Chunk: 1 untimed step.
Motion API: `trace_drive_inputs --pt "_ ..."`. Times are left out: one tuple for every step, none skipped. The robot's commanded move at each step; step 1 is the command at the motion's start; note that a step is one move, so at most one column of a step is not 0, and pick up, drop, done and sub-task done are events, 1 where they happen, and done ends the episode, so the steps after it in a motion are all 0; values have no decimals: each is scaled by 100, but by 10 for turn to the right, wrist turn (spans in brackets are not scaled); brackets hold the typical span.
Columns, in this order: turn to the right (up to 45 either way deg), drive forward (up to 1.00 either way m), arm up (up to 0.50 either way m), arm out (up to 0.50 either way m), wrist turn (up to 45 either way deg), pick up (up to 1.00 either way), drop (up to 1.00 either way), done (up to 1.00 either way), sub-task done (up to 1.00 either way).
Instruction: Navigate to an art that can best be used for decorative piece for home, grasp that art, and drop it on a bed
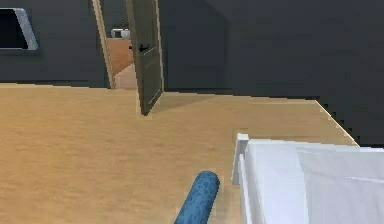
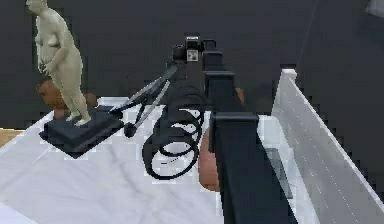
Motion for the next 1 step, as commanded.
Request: trace_drive_inputs --pt "0 0 0 0 450 0 0 0 0"
